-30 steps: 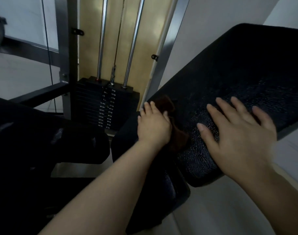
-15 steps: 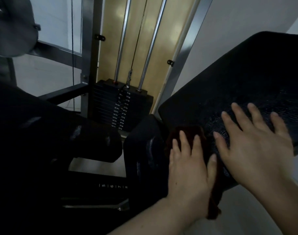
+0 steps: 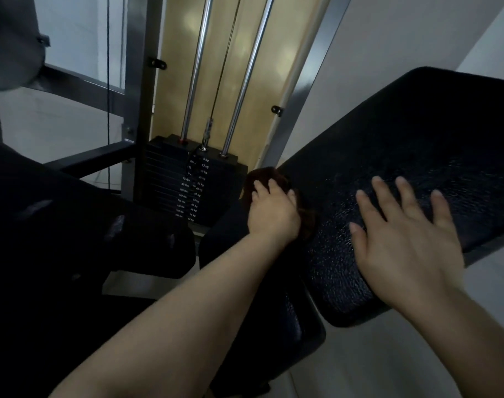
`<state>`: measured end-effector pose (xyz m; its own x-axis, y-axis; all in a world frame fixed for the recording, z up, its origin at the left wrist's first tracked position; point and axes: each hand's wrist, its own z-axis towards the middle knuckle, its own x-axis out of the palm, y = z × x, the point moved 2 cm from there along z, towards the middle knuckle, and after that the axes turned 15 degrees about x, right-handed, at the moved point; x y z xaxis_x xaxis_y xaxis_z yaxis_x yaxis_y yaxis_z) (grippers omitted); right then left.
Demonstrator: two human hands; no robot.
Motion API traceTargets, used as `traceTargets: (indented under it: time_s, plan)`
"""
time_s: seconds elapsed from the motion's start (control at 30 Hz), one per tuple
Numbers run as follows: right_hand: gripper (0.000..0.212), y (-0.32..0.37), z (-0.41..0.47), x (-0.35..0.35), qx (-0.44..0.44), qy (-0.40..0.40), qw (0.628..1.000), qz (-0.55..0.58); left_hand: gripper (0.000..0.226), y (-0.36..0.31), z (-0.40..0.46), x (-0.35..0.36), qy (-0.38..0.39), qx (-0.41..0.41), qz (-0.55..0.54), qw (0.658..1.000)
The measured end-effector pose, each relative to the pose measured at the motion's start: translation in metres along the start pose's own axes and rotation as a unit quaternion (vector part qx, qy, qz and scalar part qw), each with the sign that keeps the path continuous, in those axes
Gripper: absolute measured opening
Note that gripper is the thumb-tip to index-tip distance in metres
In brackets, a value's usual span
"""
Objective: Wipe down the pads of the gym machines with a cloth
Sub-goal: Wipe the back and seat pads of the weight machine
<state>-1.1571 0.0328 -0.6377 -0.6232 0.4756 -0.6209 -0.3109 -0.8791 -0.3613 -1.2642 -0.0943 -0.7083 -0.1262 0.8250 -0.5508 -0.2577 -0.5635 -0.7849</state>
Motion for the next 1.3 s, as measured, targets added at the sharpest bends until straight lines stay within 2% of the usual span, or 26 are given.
traceTargets:
  time_s: [0.1,0.17,0.2,0.27,0.33,0.4,0.57,0.7,0.83,0.93,1.0,1.07,1.1,1.17,1.23,1.3]
  plan:
    - [0.052,0.005,0.002,-0.001,0.002,0.019,1.0,-0.023,0.078,-0.02,-0.062,0.009,0.002,0.045,0.045,0.998]
    - [0.052,0.005,0.003,0.0,0.001,0.019,1.0,-0.019,0.098,-0.035,-0.108,0.01,0.037,0.083,0.047,0.995]
    - [0.053,0.004,0.003,0.001,-0.001,0.014,1.0,-0.011,0.098,-0.04,-0.123,0.012,0.063,0.093,0.049,0.993]
    - [0.053,0.003,0.002,0.001,-0.004,0.007,1.0,-0.003,0.092,-0.041,-0.128,0.013,0.081,0.097,0.072,0.989]
    - [0.053,0.003,0.002,0.001,-0.003,0.005,1.0,0.006,0.081,-0.036,-0.107,0.013,0.051,0.085,0.081,0.992]
    - [0.052,0.003,0.002,0.001,-0.001,0.001,1.0,0.02,0.069,-0.028,-0.079,0.013,0.025,0.065,0.038,0.997]
    - [0.054,0.003,0.003,0.003,-0.01,0.003,1.0,0.007,0.059,-0.001,-0.006,0.009,-0.011,0.021,0.018,1.0]
    - [0.057,0.003,0.003,0.001,-0.003,0.031,0.999,-0.015,0.042,0.017,0.02,-0.008,-0.091,0.004,-0.103,0.99]
    - [0.058,0.006,0.003,-0.005,0.001,0.072,0.996,-0.049,0.034,0.022,-0.008,-0.014,-0.109,0.006,-0.195,0.975]
    - [0.06,0.009,0.003,-0.013,0.007,0.117,0.991,-0.065,0.03,0.03,-0.036,-0.022,-0.132,0.006,-0.325,0.937]
    - [0.065,0.017,0.002,-0.018,-0.01,0.154,0.986,-0.055,0.028,0.035,-0.073,-0.025,-0.191,-0.001,-0.336,0.922]
    - [0.068,0.038,-0.003,-0.014,-0.064,0.194,0.978,-0.038,0.03,0.038,-0.122,-0.013,-0.237,-0.006,-0.3,0.924]
    - [0.069,0.051,-0.006,-0.01,-0.093,0.211,0.973,-0.03,0.036,0.036,-0.145,-0.004,-0.216,-0.011,-0.28,0.935]
    - [0.071,0.073,-0.012,0.0,-0.137,0.231,0.962,-0.035,0.057,0.034,-0.167,0.019,-0.117,-0.016,-0.213,0.97]
    - [0.076,0.084,-0.016,0.01,-0.156,0.227,0.959,-0.065,0.052,0.04,-0.16,0.03,-0.054,-0.031,-0.169,0.984]
    - [0.082,0.086,-0.016,0.016,-0.159,0.214,0.959,-0.092,0.05,0.047,-0.139,0.028,-0.057,-0.043,-0.149,0.986]
